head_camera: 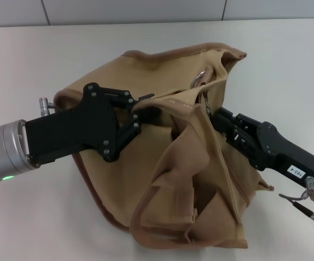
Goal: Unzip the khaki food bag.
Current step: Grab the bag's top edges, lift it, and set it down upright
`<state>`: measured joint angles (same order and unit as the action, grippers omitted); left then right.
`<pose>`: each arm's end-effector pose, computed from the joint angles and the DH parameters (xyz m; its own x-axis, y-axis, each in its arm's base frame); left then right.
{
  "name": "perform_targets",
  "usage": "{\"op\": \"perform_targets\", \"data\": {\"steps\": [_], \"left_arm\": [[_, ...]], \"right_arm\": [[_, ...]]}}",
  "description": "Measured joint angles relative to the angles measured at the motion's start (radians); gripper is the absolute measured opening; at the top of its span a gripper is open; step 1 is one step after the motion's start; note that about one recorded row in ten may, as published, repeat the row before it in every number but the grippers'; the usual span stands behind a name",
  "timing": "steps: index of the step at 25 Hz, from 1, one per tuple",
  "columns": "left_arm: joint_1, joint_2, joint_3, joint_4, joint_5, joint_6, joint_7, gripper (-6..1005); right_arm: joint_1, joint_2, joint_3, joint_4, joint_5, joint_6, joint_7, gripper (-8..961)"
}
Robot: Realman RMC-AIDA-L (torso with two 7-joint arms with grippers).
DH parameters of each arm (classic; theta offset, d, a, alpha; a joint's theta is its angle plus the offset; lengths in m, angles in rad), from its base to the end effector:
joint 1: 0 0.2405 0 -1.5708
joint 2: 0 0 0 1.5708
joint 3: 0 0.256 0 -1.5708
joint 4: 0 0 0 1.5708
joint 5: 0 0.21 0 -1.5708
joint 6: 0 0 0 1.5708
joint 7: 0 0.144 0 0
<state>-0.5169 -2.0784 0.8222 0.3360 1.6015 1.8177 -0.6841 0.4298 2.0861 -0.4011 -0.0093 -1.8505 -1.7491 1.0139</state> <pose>-0.2268 0.2834 -0.0223 0.6153 -0.1844 0.7664 0.0624 -0.9578 -0.2806 0.2633 0.2426 -0.0530 0.2892 -0.3730 -0.8816 -0.6135 -0.7792 0.1284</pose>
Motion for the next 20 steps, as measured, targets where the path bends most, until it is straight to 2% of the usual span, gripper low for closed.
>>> {"op": "perform_targets", "data": {"steps": [9,19,20], "left_arm": [[0.0,0.0,0.0,0.0,-0.001,-0.003,0.0,59],[0.001,0.0,0.0,0.0,-0.004,-0.005,0.0,60],[0.001,0.0,0.0,0.0,-0.004,-0.005,0.0,60]], "right_arm": [[-0.006,-0.002,-0.038,-0.007,-0.004,-0.095,-0.116,229],[-0.007,-0.002,-0.04,-0.029,-0.003,-0.091,-0.138,242],[-0.007,-0.002,-0.04,-0.029,-0.003,-0.091,-0.138,269]]}}
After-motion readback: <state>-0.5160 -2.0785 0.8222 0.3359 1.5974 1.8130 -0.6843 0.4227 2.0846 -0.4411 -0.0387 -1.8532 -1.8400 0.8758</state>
